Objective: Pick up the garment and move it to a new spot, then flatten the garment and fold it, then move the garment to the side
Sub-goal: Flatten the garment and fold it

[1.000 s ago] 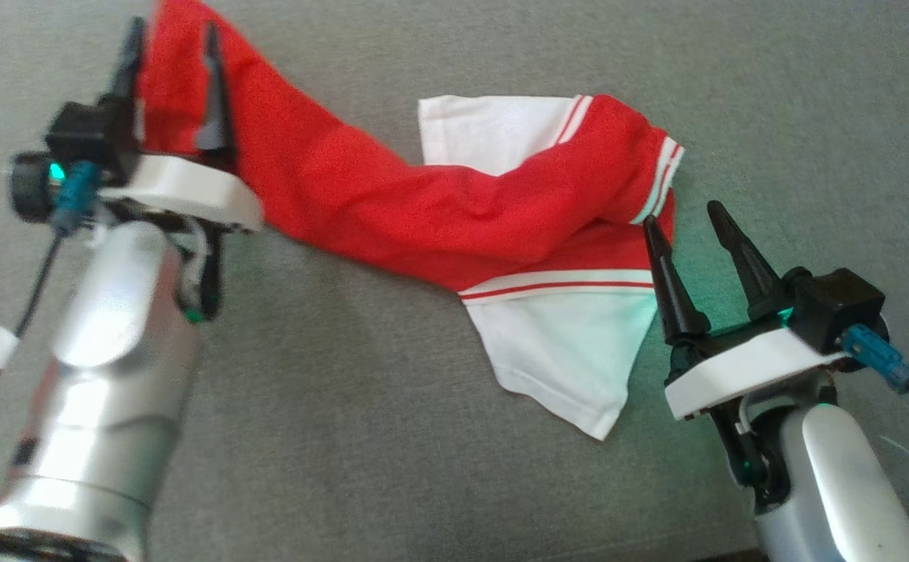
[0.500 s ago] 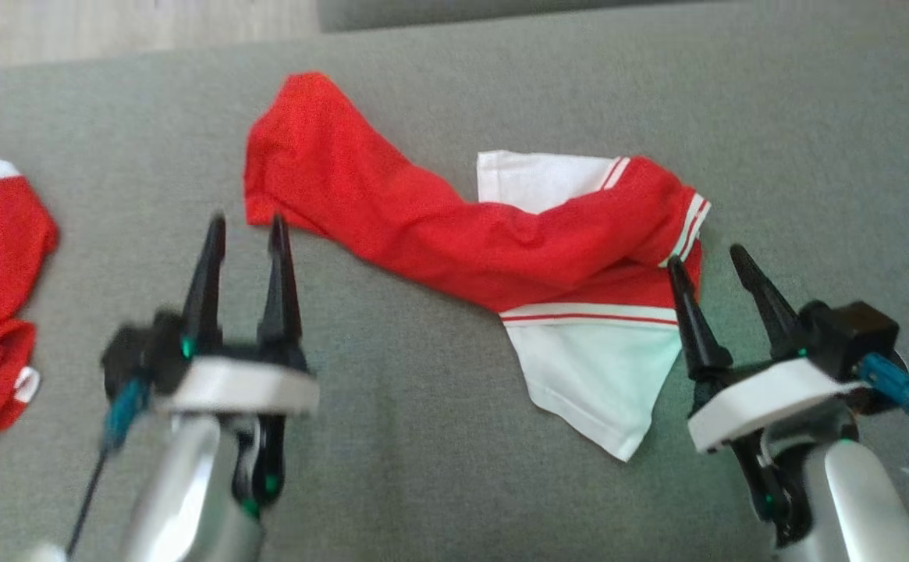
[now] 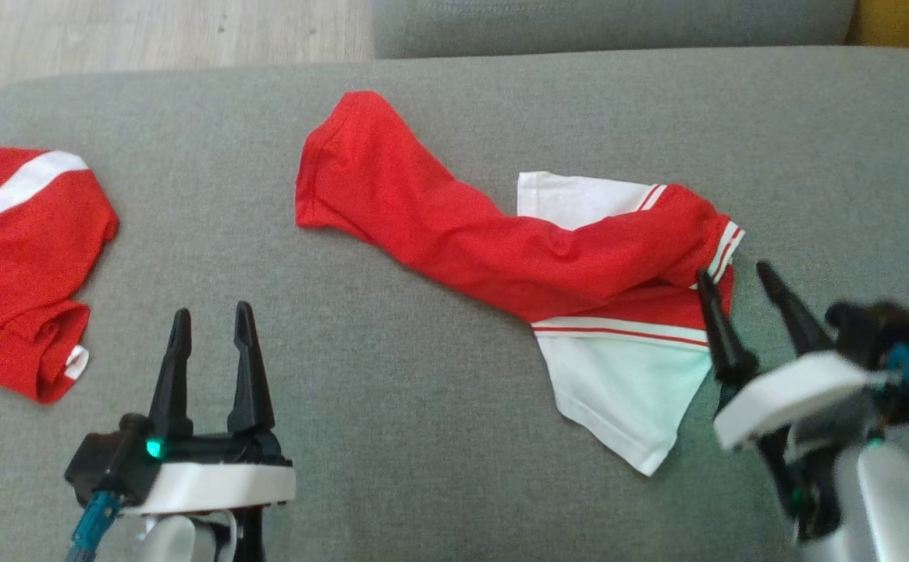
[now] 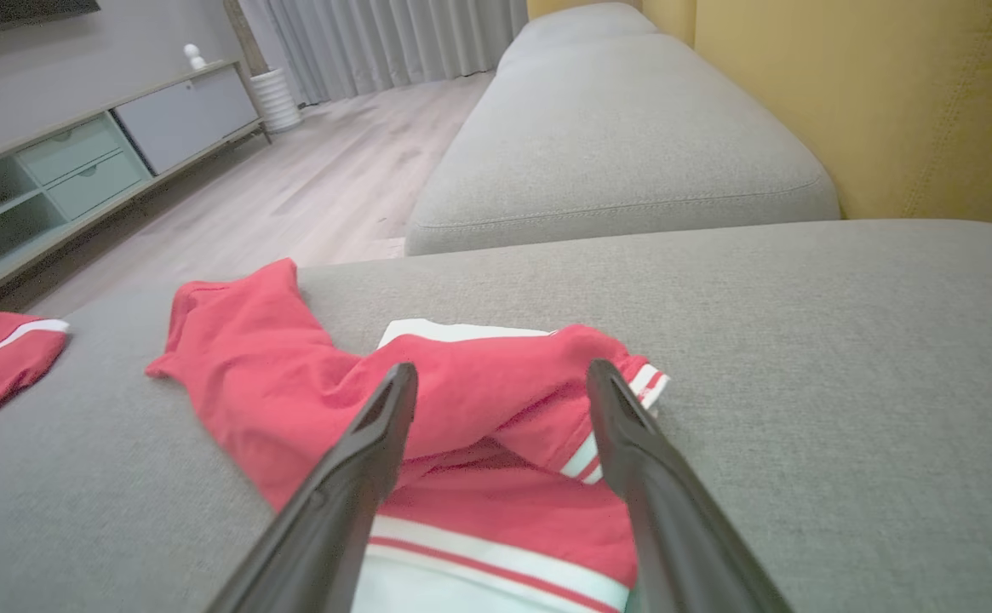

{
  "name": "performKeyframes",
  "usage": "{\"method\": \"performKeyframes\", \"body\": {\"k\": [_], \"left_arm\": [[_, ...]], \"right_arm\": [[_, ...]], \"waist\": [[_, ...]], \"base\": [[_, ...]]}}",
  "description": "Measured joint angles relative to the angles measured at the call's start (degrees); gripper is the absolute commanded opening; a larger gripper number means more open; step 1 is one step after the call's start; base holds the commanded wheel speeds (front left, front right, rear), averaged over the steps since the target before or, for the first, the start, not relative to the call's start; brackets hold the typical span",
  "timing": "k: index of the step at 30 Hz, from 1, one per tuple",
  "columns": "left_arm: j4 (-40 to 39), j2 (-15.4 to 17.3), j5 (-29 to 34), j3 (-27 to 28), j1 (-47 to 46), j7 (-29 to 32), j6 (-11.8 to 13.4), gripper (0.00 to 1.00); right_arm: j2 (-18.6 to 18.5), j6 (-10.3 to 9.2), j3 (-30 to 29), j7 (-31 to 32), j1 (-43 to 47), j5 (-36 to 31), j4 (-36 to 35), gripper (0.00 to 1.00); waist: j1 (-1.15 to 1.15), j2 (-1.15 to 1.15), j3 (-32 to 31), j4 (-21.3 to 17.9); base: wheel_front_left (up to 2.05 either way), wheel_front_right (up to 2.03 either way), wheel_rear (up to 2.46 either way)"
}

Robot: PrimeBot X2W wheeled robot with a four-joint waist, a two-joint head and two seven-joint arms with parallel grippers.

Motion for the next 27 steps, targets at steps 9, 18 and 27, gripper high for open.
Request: {"method": "performKeyframes", "body": {"k": [9,18,27], "left_arm": [[-1.55,-0.04,0.00,-1.00,-2.46,0.56,0.30,1.00],[-1.63,-0.41,0.00,-3.37,-4.85,0.47,-0.22,1.00],[-1.08,-0.82,0.00,-3.91,-6.08,0.21,-0.62,1.00]], "right_arm": [[-6.38,0.00,1.97,21.58,-25.79,1.48,10.20,1.00],[-19.68,0.00,18.52,29.71,-36.50,10.87,25.37,1.00],[-28.10,0.00,31.15,27.10,-41.87,17.40,31.44,1.00]], "waist": [[0.01,0.00,3.59,2.25],[0.01,0.00,7.63,9.16],[0.01,0.00,10.25,12.53]], "base": [[0.00,0.00,0.00],[0.00,0.00,0.00],[0.00,0.00,0.00]]}}
